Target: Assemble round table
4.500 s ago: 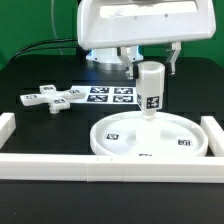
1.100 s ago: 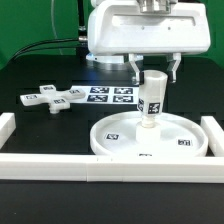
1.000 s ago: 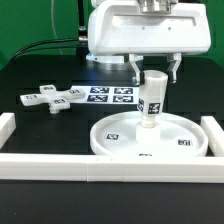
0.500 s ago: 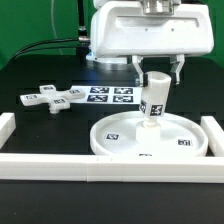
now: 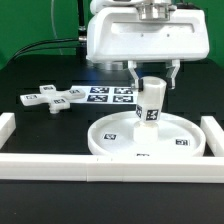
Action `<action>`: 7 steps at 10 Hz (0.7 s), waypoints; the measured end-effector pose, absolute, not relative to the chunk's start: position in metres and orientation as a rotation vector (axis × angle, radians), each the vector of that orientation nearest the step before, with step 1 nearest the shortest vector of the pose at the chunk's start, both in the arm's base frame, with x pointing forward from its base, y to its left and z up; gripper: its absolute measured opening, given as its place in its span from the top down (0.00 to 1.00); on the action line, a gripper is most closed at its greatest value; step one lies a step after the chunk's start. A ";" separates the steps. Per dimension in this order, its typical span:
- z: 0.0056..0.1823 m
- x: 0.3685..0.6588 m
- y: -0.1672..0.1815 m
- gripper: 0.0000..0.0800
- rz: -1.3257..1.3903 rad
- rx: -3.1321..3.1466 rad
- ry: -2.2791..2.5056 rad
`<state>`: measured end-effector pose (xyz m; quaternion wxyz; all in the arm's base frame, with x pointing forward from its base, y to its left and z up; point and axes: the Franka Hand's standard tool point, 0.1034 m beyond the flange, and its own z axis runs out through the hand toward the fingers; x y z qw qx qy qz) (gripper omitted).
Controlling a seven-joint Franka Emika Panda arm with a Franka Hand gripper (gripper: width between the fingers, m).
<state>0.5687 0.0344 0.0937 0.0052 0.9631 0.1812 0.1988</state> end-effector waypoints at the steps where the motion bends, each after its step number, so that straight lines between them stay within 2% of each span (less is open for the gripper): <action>1: 0.093 0.568 0.033 0.48 0.635 3.012 0.558; 4: 0.093 0.568 0.032 0.48 0.690 2.996 0.528; 6: 0.093 0.568 0.032 0.45 0.689 2.996 0.529; 7: 0.093 0.569 0.031 0.26 0.688 2.994 0.532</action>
Offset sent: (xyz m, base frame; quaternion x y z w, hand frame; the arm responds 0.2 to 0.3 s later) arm -0.0092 0.0086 -0.0107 0.0148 0.0084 0.0416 0.9990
